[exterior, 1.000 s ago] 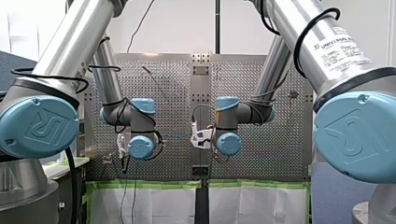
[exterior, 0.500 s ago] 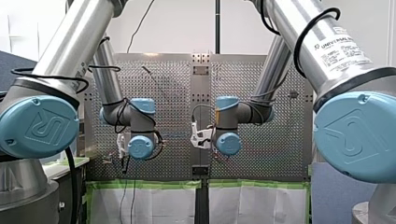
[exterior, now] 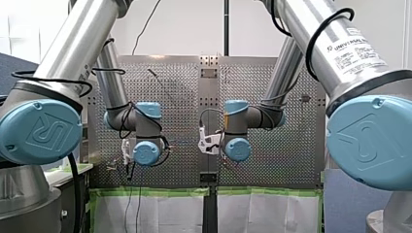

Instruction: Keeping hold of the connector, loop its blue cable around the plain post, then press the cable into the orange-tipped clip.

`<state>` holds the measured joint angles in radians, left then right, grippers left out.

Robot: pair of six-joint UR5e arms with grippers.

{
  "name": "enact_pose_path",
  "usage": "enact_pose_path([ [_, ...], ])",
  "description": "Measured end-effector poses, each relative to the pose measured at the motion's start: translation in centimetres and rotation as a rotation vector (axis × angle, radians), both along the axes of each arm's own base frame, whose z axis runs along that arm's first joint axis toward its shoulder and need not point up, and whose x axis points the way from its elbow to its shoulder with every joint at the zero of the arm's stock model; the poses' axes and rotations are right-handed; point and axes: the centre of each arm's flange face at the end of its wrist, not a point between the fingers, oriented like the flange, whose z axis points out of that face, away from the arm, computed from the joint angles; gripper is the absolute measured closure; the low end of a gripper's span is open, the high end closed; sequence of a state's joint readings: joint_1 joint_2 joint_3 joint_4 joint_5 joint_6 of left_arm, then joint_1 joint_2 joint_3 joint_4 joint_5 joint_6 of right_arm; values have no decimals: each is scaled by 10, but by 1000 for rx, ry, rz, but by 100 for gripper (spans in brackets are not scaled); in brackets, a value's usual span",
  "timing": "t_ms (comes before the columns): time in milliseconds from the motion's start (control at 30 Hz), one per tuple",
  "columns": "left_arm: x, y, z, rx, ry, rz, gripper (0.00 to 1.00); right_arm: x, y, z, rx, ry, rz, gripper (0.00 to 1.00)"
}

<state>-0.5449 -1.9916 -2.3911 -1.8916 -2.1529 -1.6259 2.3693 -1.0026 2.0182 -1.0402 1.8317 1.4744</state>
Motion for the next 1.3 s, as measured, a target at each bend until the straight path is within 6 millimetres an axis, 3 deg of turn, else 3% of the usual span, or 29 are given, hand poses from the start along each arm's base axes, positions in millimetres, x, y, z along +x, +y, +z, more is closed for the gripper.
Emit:
enact_pose_path([
  [233, -6, 7, -6, 39, 29, -8, 100, 1, 3, -4, 10, 8, 11, 100],
  [467, -11, 7, -9, 71, 45, -60, 100, -5, 14, -38, 90, 89, 25, 100],
  [667, -11, 6, -10, 73, 45, -68, 100, -7, 17, -46, 115, 114, 26, 100],
  [1067, -7, 6, -7, 61, 48, -63, 100, -6, 16, -45, 114, 112, 25, 100],
  [1300, 12, 2, 17, 7, 14, -38, 100, 7, 9, -12, 90, 26, 37, 100],
])
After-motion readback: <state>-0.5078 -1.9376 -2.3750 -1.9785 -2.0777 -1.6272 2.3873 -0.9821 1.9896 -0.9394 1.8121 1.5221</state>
